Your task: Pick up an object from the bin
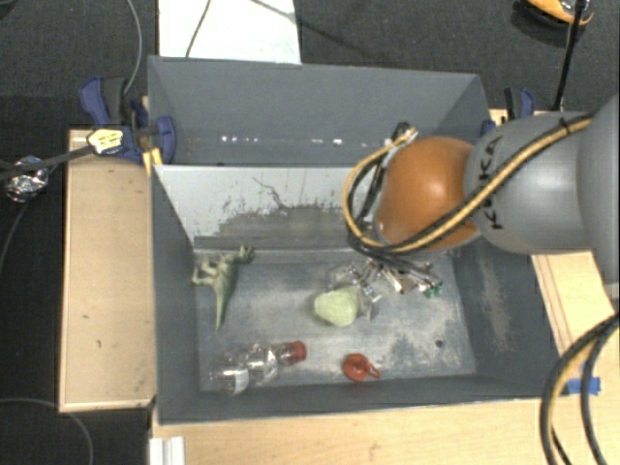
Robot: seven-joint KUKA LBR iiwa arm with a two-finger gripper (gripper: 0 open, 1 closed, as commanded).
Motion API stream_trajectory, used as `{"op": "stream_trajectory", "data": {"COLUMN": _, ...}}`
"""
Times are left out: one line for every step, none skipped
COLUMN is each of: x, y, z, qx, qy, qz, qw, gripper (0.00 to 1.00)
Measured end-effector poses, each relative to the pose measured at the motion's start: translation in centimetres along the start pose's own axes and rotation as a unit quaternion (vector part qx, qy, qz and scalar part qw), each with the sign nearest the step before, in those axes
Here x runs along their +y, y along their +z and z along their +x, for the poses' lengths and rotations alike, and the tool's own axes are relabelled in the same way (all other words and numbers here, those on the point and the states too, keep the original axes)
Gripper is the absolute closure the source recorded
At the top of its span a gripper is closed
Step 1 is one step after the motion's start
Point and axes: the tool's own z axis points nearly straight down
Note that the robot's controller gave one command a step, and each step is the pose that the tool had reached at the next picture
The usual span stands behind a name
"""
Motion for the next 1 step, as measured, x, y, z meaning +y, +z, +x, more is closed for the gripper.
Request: {"op": "stream_trajectory", "data": {"x": 0.24, "y": -9.54, "z": 0.18, "qx": -0.0004, "qy": -0.012, "qz": 0.0, "qw": 0.9999, "gripper": 1.0}}
